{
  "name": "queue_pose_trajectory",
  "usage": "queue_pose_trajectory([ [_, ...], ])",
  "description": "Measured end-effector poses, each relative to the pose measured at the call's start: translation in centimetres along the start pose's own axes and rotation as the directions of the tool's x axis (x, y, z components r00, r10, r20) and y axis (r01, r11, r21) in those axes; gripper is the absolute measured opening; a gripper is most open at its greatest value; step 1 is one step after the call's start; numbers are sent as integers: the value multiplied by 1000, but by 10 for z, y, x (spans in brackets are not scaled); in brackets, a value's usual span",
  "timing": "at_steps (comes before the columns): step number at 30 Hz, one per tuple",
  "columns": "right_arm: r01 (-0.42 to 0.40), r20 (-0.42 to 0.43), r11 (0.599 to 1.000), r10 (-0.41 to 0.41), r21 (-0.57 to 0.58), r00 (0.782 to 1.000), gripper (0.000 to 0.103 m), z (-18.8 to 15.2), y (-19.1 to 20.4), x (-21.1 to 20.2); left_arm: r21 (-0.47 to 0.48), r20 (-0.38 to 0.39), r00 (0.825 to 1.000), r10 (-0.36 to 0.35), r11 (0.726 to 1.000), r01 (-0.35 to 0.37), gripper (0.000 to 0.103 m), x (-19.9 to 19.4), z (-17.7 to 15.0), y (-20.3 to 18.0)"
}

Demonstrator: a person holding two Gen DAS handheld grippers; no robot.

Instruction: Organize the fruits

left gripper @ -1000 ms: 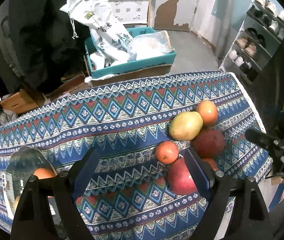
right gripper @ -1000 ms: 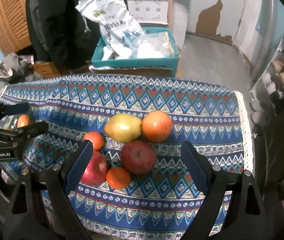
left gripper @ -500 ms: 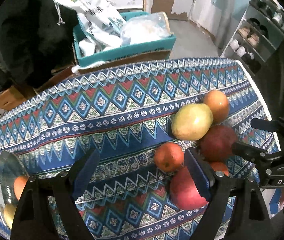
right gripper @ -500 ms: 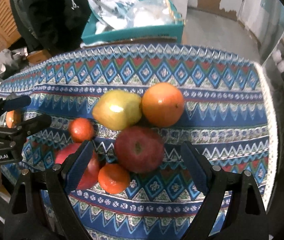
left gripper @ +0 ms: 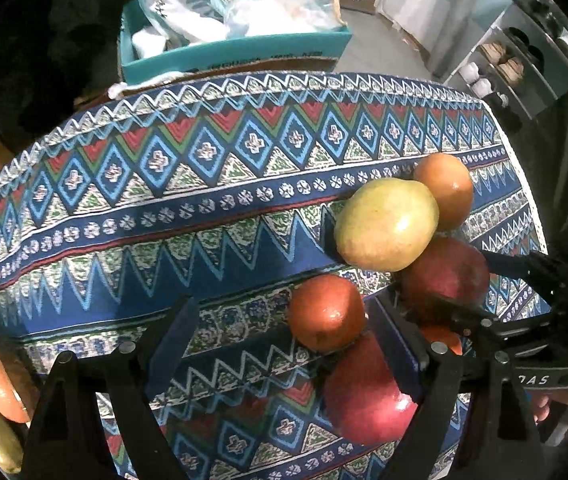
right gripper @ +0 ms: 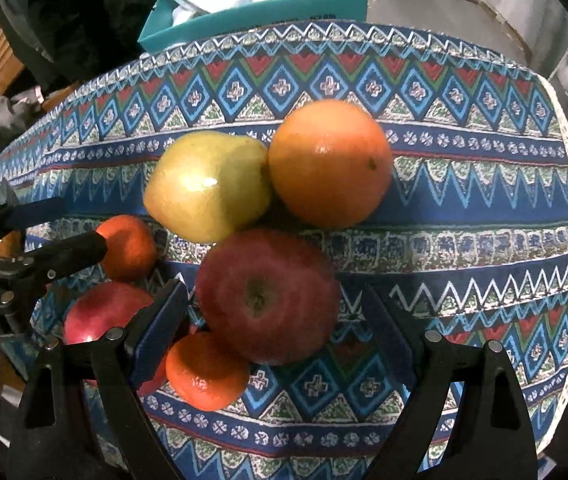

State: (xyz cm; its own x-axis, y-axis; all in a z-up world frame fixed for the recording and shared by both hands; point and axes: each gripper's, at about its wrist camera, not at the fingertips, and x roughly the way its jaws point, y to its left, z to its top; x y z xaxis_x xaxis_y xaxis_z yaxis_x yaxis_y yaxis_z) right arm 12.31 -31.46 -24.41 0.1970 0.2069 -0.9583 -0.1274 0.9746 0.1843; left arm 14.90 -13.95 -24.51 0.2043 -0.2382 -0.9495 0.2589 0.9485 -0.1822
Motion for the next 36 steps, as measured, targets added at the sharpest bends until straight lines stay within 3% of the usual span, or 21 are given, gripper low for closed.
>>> queue_pose_trajectory([
  [5,-17,3,1000,17,-3,1000,88,3,-2,14,-10,-16,1000,-6,1000,6,88,9,1,0],
  [7,-36,-8,999,36,-4,999,78,4,-3,20,-5,-22,1000,-11,1000,11,88,11,2,-1],
  [9,-65,-9,998,65,4,998,75,6,-2,21,2,-28,999,-15,1000,15,88,14,2,-2],
  [14,8,16,1000,-7,-11,1000,75,5,-6,13,21,-49,998,-27,999,28,88,23,2,-9],
  [21,36,54,999,-37,22,998,75,6,-23,-4,11,-79,995,-59,998,60,87,35,4,-14],
  [24,19,62,999,-21,37,998,75,4,-31,-12,35,-81,995,-52,998,55,81,38,4,-20],
  [29,16,78,1000,-18,19,997,75,0,-29,-22,62,-79,995,-66,996,71,46,40,5,-33],
  [36,40,110,999,-39,-10,993,75,3,-18,-28,113,-18,1000,-14,994,16,45,30,1,-37],
])
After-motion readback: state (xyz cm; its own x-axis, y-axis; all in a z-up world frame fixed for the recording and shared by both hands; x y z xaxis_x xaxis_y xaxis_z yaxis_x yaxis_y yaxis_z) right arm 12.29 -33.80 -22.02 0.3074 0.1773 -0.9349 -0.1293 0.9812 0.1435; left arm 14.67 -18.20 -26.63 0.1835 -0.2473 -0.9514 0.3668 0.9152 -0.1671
